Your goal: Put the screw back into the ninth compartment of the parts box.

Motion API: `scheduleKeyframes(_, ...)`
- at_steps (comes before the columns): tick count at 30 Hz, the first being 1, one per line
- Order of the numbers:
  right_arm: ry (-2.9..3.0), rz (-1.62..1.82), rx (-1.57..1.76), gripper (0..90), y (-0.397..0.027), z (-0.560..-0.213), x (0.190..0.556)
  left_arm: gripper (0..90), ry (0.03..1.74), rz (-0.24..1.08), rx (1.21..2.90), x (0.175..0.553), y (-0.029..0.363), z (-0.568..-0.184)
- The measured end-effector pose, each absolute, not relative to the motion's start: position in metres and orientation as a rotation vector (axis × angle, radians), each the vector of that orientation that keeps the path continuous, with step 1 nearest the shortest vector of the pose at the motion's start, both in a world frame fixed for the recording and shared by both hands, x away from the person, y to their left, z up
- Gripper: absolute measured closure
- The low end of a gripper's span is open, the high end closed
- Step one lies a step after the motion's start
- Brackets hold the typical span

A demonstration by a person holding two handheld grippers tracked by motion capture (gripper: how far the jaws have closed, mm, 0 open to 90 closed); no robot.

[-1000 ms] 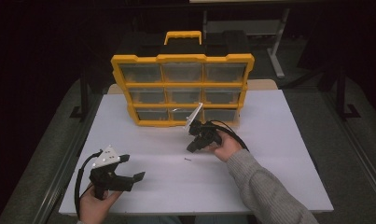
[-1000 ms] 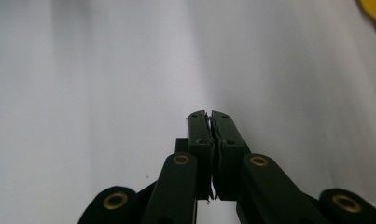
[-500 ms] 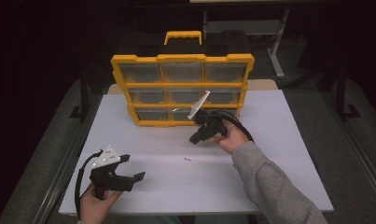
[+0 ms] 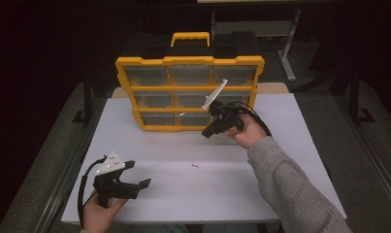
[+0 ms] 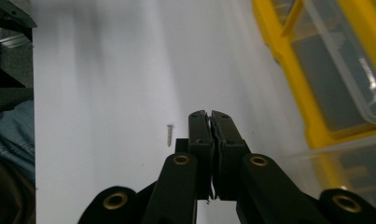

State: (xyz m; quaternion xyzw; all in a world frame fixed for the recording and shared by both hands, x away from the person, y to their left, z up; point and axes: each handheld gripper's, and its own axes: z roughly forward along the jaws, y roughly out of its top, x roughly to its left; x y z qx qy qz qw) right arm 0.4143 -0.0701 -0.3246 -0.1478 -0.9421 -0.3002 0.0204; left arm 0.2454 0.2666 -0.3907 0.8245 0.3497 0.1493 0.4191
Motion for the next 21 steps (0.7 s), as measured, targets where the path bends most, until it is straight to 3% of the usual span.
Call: scheduleKeyframes(21, -2.933, -0.962, -0.645, 86.6, -0.118, -0.309, 0.435, 14.2, 0.879, 0.374, 2.066, 0.245, 0.266, -0.391)
